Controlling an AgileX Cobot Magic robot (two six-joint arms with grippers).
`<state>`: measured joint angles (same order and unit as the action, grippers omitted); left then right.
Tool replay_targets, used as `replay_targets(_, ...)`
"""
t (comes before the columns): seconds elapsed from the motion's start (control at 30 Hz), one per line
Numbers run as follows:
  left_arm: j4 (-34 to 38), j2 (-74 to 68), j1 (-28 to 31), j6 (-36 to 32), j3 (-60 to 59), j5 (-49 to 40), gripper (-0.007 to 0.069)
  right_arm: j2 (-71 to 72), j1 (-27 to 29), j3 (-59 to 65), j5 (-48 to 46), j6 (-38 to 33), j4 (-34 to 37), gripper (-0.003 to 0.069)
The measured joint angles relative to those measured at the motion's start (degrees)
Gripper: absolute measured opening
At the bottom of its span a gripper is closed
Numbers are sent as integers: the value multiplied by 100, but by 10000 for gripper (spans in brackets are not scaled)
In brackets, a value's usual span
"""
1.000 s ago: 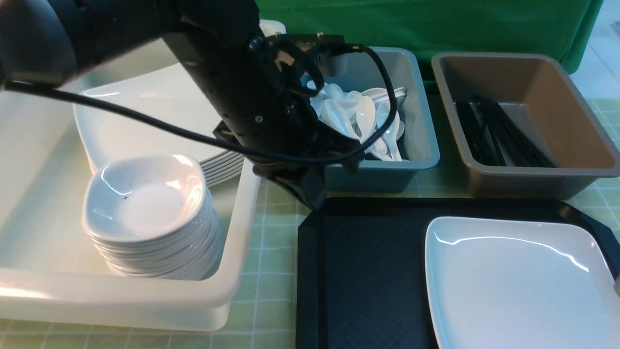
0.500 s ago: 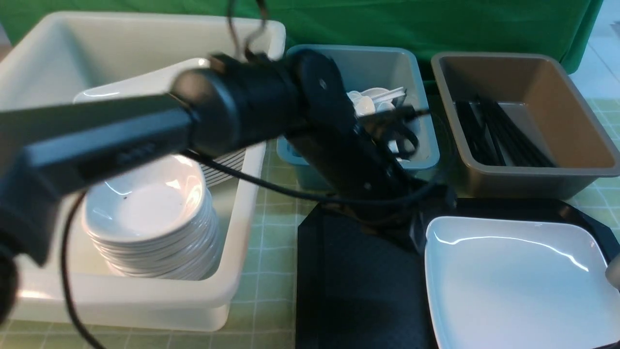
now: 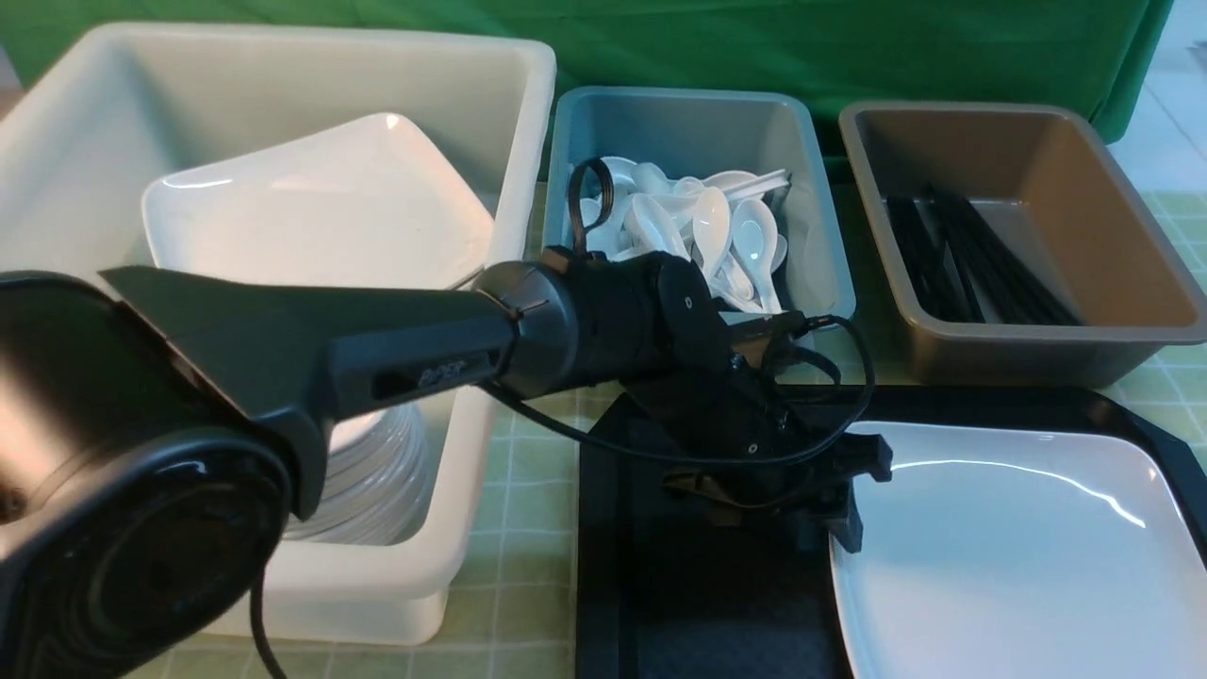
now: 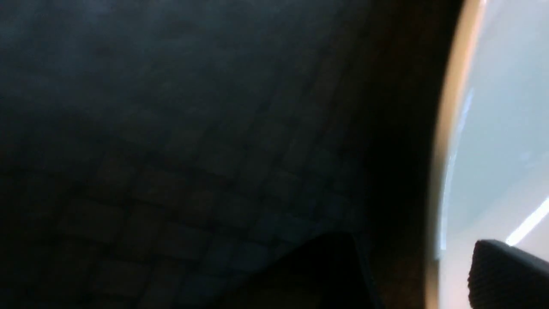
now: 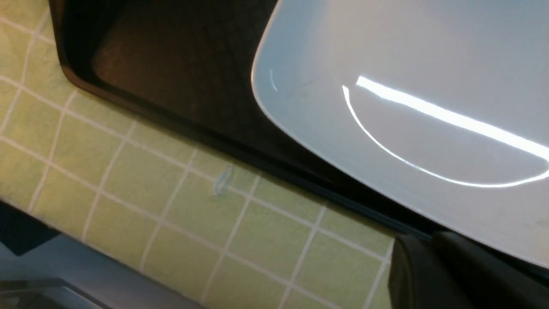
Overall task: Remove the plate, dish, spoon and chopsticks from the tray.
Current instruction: Use the left arm to grab a plate from the dinner plate
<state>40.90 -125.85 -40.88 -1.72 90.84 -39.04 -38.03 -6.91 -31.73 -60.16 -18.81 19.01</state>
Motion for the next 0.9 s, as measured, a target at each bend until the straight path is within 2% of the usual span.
replay_targets(0.3, 652, -179, -127, -213, 24, 340, 341, 288, 0, 0, -31, 153, -6, 51)
replay_targets(0.4, 677, -212, -155, -217, 24, 382, 276, 295, 0, 0, -31, 171, -11, 55)
replay_targets(0.57, 740, -218, -155, -233, 19, 387, 54, 295, 0, 0, -37, 178, -16, 63)
replay_targets(0.77, 781, 180, -199, -192, -43, 374, 15, 295, 0, 0, -81, 178, -23, 68)
replay_targets(0.9, 635, 1035, -22, -276, -53, 273, 11, 295, 0, 0, -86, 214, -24, 71)
